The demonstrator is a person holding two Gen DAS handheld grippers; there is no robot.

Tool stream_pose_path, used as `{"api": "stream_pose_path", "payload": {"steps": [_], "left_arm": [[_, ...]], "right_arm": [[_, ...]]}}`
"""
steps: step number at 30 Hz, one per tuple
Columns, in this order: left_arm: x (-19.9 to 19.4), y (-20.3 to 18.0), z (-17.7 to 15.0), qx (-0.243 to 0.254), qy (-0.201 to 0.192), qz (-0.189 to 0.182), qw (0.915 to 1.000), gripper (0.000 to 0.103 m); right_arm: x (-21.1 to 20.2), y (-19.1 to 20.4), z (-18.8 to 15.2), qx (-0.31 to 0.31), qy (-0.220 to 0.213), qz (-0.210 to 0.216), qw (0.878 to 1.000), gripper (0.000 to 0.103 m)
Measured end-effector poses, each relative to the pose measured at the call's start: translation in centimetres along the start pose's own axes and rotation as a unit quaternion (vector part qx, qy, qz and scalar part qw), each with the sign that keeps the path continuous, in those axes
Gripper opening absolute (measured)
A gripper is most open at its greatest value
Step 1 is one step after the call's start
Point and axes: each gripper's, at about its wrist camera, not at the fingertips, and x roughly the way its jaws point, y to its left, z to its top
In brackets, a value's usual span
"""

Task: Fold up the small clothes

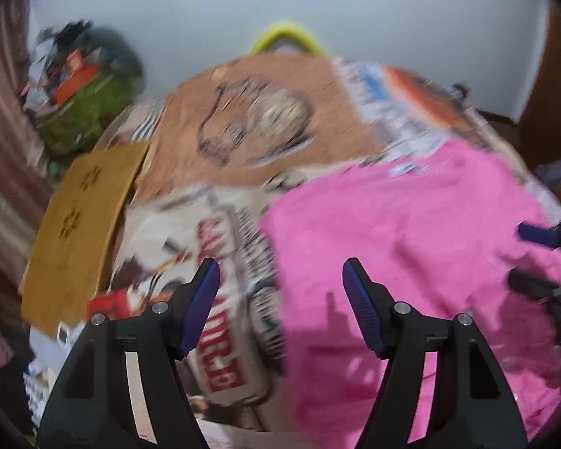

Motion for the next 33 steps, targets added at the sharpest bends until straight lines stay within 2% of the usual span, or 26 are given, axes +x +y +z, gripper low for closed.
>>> {"api": "stream_pose_path", "payload": {"steps": [3, 8, 12, 15, 19, 25, 29, 33], "left_arm": [[2.5, 1.5, -1.6, -0.008, 0.033, 0.004, 0.9994, 0.067], [5.7, 1.6, -3.5, -0.011, 0.066, -0.009, 0.9977, 0.068], [6.2, 1.5, -4.5, -0.018, 0.055, -0.011, 0.9983, 0.070], [6.4, 1.7, -4.6, -0.023, 0.051, -0.015, 0.9983, 0.072], [6.3, 2.0, -4.7, -0.031, 0.050, -0.018, 0.9981, 0.074], [6.2, 1.9, -5.0, -0.035, 0.047, -0.014, 0.9982, 0.074], [6.2, 1.8, -5.0, -0.036, 0.047, -0.011, 0.9982, 0.074], [6.3, 1.7, -5.0, -0.034, 0.048, -0.006, 0.9982, 0.075]], "right_arm": [[2.0, 1.7, 0.8, -0.017, 0.016, 0.002, 1.000, 0.068], [5.3, 3.7, 1.8, -0.042, 0.042, -0.006, 0.998, 0.068], [7.8, 4.9, 2.5, -0.066, 0.060, -0.039, 0.995, 0.068], [8.8, 5.5, 2.4, -0.097, 0.063, -0.081, 0.990, 0.068], [7.7, 4.6, 1.8, -0.100, 0.054, -0.110, 0.987, 0.066], [3.3, -0.2, -0.2, -0.025, 0.039, -0.127, 0.991, 0.066], [0.5, -3.4, -1.3, 0.027, 0.035, -0.147, 0.988, 0.066], [-1.2, -4.1, -1.3, 0.048, 0.020, -0.134, 0.990, 0.066]]}}
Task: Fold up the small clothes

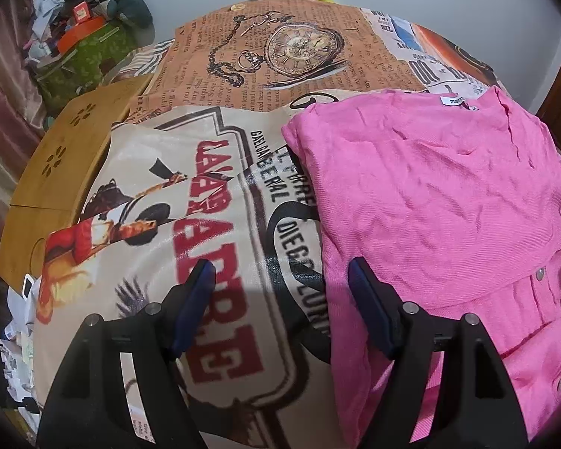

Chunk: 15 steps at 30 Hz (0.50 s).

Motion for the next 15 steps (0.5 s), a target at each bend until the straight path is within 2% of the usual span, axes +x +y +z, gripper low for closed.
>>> {"api": "stream_pose_path", "payload": {"steps": [4, 8, 12, 15], "left_arm": [[0.0, 0.0, 0.0, -0.003, 0.003, 0.005, 1.0000, 0.076], [0.0, -0.1, -0.1, 0.000, 0.004, 0.013, 0.9999, 0.079], [-0.3, -0.1, -0.1, 0.001, 0.007, 0.018, 0.9998, 0.080], [-1.1, 0.1, -0.3, -0.013, 0.014, 0.019, 0.9996, 0.079]], "right_arm": [[0.7, 2.0, 0.7, -0.028, -0.012, 0.011, 0.999, 0.068], [3.4, 2.7, 0.3, -0.042, 0.012, 0.015, 0.999, 0.067], [3.0, 0.9, -0.5, -0.009, 0.008, 0.025, 1.000, 0.067], [1.9, -0.9, -1.1, 0.004, 0.013, 0.006, 1.000, 0.067]]}}
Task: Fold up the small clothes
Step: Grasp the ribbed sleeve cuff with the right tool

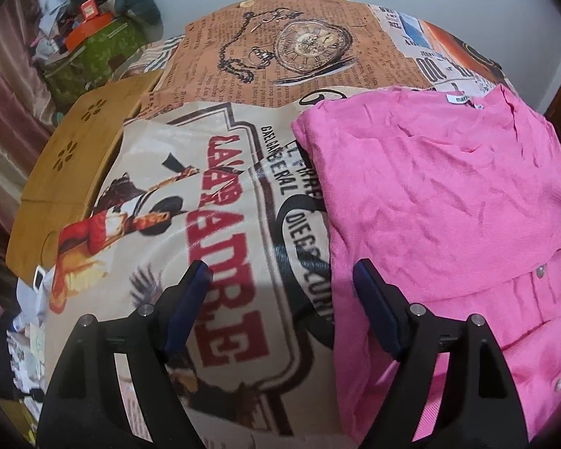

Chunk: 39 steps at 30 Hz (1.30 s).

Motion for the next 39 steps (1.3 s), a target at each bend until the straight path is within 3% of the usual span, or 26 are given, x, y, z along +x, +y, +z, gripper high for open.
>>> {"api": "stream_pose_path", "payload": {"steps": [6, 14, 21, 29, 37, 39], "left_arm": [[-3.1, -0.4, -0.9, -0.003, -0.009, 0.014, 0.9999, 0.079], [-8.5, -2.9, -1.6, 0.004, -0.048, 0.020, 0.9986, 0.079], [-12.0, -6.4, -2.9, 0.021, -0.073, -0.009, 0.9971, 0.083], [-10.3, -9.9, -3.9, 0.049, -0.048, -0.031, 0.9972, 0.084], [-6.8, -11.2, -4.6, 0.055, -0.004, -0.031, 0.9980, 0.084], [-6.5, -11.5, -4.8, 0.063, -0.001, -0.027, 0.9977, 0.084]], "right_arm": [[-5.0, -4.2, -2.3, 0.018, -0.016, -0.022, 0.999, 0.068], [-12.3, -9.7, -7.0, 0.075, -0.041, -0.043, 0.995, 0.068], [-14.9, -12.8, -10.4, 0.117, -0.044, -0.063, 0.990, 0.068], [-14.7, -16.6, -13.9, 0.191, -0.038, -0.070, 0.978, 0.068], [-13.3, -18.3, -14.2, 0.227, -0.051, -0.047, 0.971, 0.068], [-12.8, -18.8, -14.2, 0.238, -0.052, -0.041, 0.969, 0.064]]}}
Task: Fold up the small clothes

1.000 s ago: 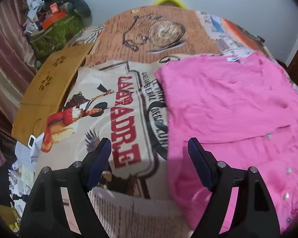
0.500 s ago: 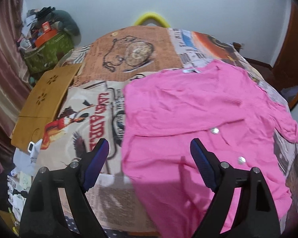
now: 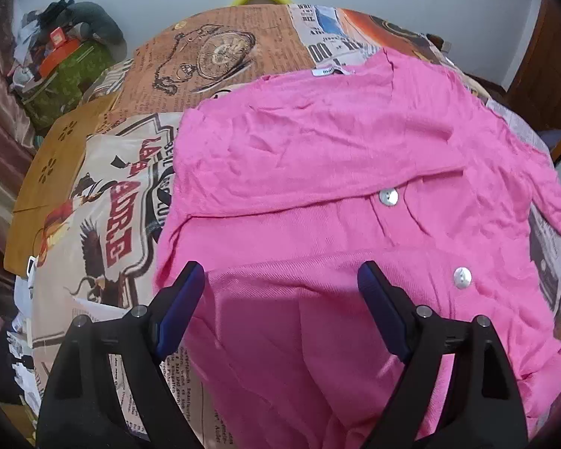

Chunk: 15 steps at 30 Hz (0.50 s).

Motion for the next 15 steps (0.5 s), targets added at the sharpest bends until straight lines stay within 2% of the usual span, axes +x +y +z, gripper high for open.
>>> {"api": "stream_pose_path", "payload": {"steps": [2, 6, 8, 9, 15], "left_arm": [[0.1, -0.3, -0.2, 0.009, -0.001, 0.003, 1.0000, 0.084], [0.1, -0.8, -0.3, 0.023, -0.005, 0.007, 0.9997, 0.084], [0.0, -0.9, -0.4, 0.026, -0.007, 0.009, 0.9996, 0.084], [0.0, -0.9, -0.4, 0.026, -0.009, 0.009, 0.9996, 0.084], [-1.3, -0.2, -0.2, 0.014, -0.030, 0.010, 0.9994, 0.084]], "right_arm": [[0.5, -0.3, 0.2, 0.010, 0.001, 0.009, 1.000, 0.049], [1.0, -0.3, 0.5, 0.013, -0.005, 0.018, 1.000, 0.035], [1.0, 0.0, 0.7, 0.005, -0.010, 0.014, 1.000, 0.017], [1.0, 0.2, 0.8, 0.001, -0.009, 0.016, 1.000, 0.013], [-1.0, 2.4, 1.9, -0.039, -0.036, 0.009, 0.999, 0.008]]}}
